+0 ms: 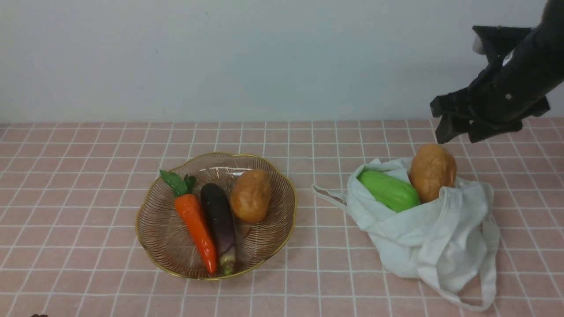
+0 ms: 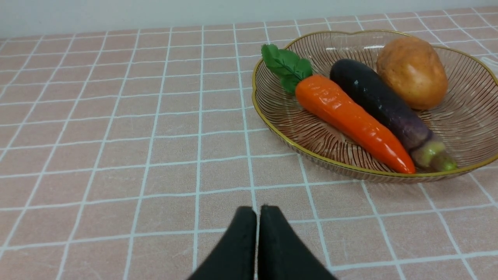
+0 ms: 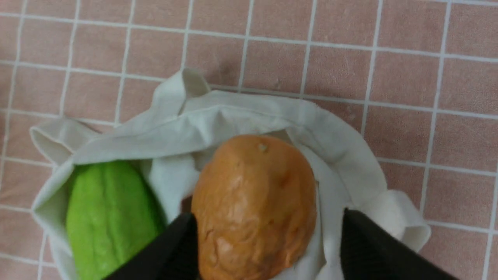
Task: Take vegetables from bag on pink coffee tablecloth place on plate.
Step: 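Reach into the bag and grasp the item inside with the right gripper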
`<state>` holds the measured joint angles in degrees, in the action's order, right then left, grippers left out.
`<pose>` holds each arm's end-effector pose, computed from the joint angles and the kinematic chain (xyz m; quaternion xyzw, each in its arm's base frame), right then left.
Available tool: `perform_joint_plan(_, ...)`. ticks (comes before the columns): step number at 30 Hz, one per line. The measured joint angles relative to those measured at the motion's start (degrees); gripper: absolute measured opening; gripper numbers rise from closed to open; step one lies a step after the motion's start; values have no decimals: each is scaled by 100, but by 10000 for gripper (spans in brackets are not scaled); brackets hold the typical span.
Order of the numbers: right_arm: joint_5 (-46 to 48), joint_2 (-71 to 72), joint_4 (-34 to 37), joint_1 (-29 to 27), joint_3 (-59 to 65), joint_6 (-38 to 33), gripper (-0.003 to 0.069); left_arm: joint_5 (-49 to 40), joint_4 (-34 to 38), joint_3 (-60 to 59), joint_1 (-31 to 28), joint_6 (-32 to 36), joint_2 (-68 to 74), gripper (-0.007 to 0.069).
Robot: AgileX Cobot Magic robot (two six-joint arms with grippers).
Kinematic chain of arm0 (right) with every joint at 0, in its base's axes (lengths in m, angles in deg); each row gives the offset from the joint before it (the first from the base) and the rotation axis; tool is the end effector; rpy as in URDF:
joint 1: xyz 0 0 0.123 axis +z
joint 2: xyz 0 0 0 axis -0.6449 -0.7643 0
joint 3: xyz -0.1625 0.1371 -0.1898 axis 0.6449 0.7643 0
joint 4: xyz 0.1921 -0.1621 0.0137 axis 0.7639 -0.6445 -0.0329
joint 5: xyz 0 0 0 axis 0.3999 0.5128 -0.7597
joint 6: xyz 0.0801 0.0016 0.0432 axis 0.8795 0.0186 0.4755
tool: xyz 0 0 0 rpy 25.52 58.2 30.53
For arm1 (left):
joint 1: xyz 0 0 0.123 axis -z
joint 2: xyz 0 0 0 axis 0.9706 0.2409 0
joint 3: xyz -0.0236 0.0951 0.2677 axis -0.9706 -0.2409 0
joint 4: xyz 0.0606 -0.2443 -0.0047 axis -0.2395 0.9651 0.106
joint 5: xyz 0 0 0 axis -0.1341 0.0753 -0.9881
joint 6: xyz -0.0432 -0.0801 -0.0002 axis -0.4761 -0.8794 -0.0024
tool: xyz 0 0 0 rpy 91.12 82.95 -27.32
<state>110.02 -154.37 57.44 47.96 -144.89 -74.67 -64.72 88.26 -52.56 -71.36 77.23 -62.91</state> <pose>0.3836 0.0636 0.2726 -0.0426 0.9840 0.0758 0.1556 0.0517 -0.0071 0.1705 0.0336 0.8067 -0.0429 0.5885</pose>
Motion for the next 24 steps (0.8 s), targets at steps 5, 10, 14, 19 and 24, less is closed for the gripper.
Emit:
perform_joint_plan(5, 32, -599, 141, 0, -197, 0, 647, 0, 0, 0, 0, 0, 0, -6)
perform_joint_plan(10, 76, -983, 369, 0, -203, -68, 659, 0, 0, 0, 0, 0, 0, -6)
perform_joint_plan(14, 238, -1012, 431, 0, -305, -225, 519, 0, 0, 0, 0, 0, 0, -6)
perform_joint_plan(19, 618, -697, 278, 0, -652, -277, 520, 0, 0, 0, 0, 0, 0, -6)
perform_joint_plan(24, 900, -91, 256, 0, -929, -277, 520, 0, 0, 0, 0, 0, 0, -6)
